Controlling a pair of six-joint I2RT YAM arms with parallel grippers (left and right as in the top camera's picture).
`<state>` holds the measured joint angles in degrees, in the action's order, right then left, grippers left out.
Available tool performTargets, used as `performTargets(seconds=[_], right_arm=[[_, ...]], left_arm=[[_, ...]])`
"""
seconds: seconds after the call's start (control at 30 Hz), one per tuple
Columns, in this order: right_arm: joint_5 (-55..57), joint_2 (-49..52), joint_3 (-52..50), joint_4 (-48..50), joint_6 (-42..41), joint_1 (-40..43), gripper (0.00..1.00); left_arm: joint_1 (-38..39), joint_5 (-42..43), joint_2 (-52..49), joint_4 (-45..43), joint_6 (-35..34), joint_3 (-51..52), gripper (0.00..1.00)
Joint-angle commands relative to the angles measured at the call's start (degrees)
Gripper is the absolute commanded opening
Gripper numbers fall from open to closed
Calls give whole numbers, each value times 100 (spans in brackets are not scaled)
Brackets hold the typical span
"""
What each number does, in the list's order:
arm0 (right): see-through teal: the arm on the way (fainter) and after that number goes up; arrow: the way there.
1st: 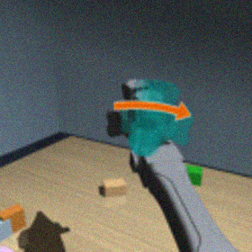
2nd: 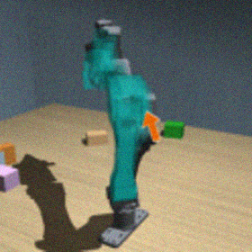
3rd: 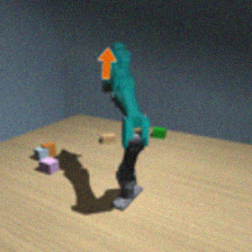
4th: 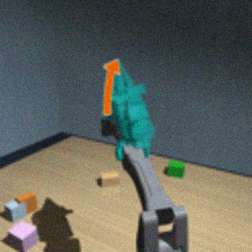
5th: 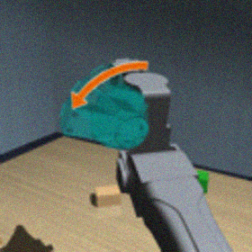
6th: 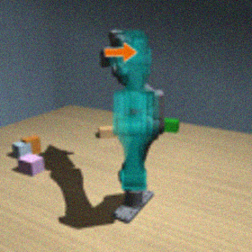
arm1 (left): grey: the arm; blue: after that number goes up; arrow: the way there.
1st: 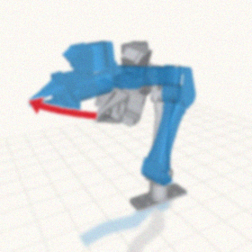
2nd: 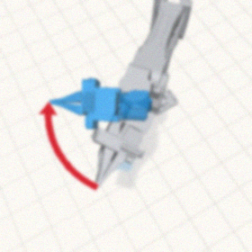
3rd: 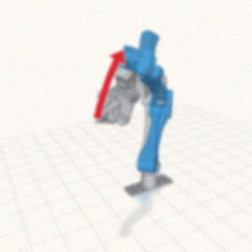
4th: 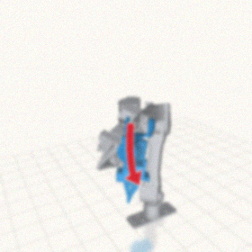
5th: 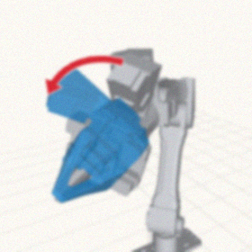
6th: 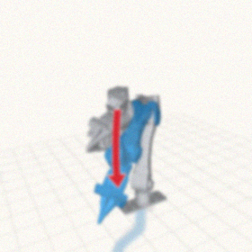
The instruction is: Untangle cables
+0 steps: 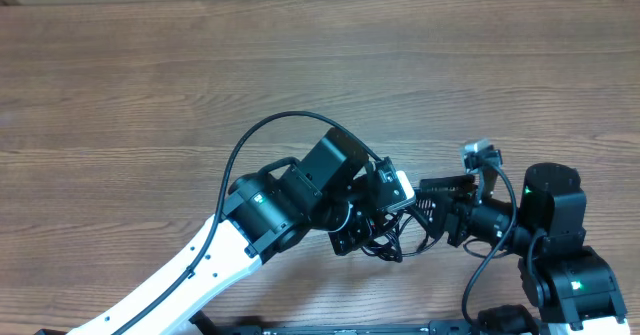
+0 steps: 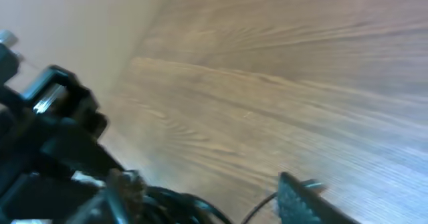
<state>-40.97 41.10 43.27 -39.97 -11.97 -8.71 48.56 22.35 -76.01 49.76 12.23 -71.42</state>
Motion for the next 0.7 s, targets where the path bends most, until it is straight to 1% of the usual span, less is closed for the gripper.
performTargets(seconds=[0.0,0.13,0.23,0.33,0.47,0.57,0.67], right_arm=[[483,-33,258,13,-28,9,71],[494,-33,258,-11,-28,9,76],[498,-33,258,-74,-20,9,76],[638,-33,258,-96,0,9,76],[907,-33,258,-245,0,9,77],[1220,-33,258,-424,-2,9,82],[1467,-33,258,-503,0,9,86]], left_arm=[[90,-297,-59,0,-289,-33,4],[85,-881,-59,13,-811,-33,4],[85,-1340,-59,20,-1274,-35,4],[79,-1622,-57,7,-1613,-46,4],[-9,-1681,-52,-31,-1744,-50,4],[-96,-1674,-22,-33,-1884,-50,4],[-186,-1635,7,-74,-2015,-61,4]])
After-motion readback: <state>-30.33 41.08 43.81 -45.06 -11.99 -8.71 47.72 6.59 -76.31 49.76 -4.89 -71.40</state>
